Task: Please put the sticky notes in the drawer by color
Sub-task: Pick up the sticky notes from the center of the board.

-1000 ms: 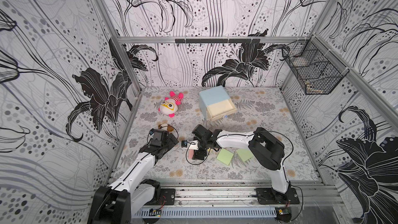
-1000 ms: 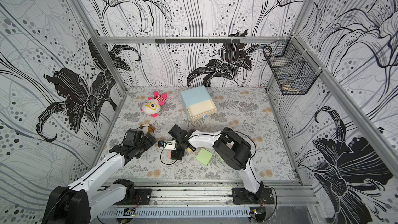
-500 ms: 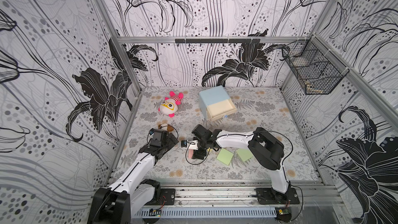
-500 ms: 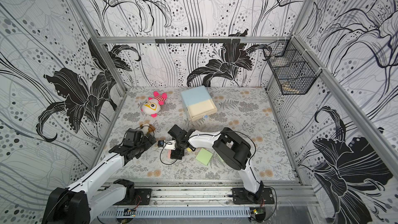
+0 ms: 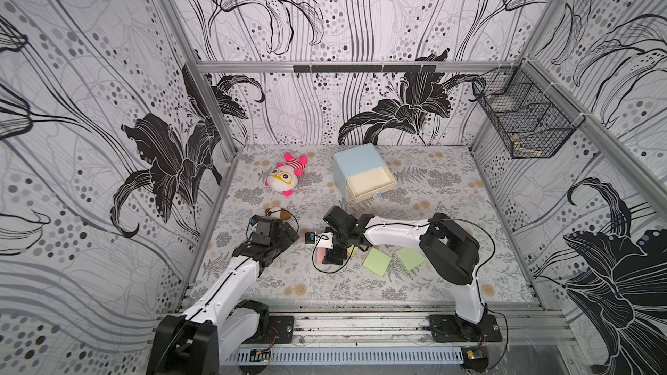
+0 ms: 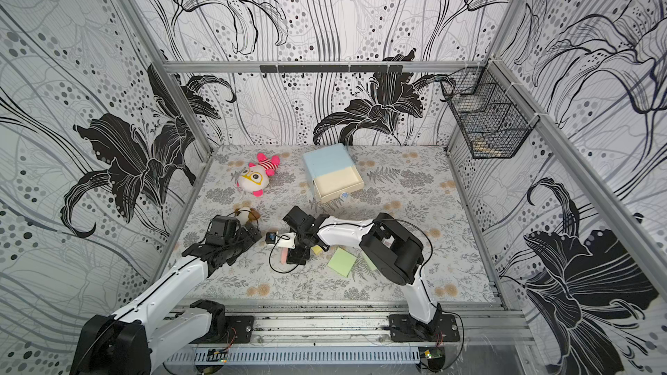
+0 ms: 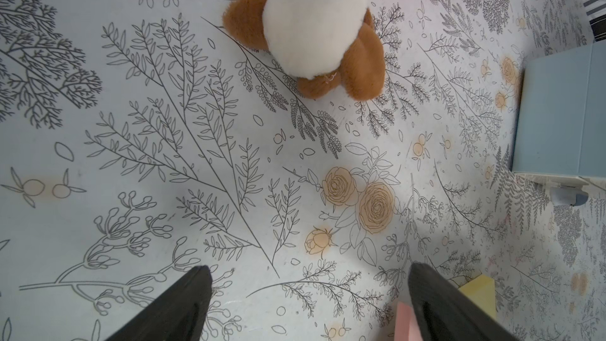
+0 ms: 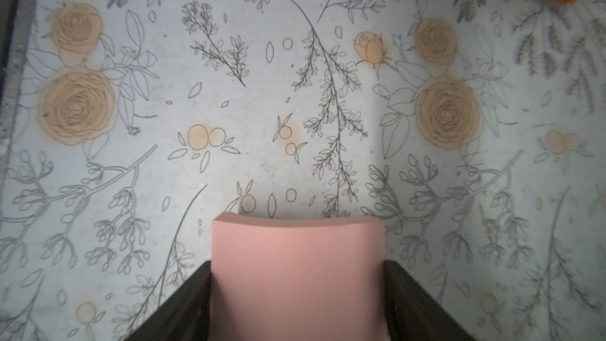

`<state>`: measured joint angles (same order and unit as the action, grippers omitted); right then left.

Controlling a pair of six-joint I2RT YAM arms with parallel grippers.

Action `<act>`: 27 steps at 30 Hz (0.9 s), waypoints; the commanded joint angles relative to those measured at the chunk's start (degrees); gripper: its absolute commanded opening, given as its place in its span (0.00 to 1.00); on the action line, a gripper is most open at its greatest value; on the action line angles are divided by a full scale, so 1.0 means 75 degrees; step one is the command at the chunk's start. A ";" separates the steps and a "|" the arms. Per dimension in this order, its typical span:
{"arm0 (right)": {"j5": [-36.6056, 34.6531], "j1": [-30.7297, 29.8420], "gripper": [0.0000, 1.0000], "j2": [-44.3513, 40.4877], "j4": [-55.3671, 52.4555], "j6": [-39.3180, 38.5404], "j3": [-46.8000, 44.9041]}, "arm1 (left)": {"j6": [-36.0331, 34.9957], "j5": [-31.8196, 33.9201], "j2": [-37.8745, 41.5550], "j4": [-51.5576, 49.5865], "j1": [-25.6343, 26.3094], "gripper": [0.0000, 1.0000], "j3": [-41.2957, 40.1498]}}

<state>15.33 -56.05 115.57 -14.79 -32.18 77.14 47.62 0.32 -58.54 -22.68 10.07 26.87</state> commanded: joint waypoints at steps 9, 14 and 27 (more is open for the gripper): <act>0.0632 0.0718 0.80 -0.1365 -0.0057 0.0223 0.0173 | -0.0147 -0.0042 0.0042 0.0409 -0.0065 0.99 -0.0050; 0.0919 0.1286 0.80 -0.1787 -0.0046 0.0248 0.0561 | -0.0213 -0.0168 -0.0089 0.0611 -0.0061 0.99 -0.0079; 0.0417 0.2788 0.81 -0.1421 -0.1129 -0.0564 0.2323 | -0.0425 -0.0278 -0.0521 0.0902 -0.0049 0.99 0.0172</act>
<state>19.75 -37.19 103.39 -19.42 -34.20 92.49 46.09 -1.10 -61.78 -18.52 9.96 26.89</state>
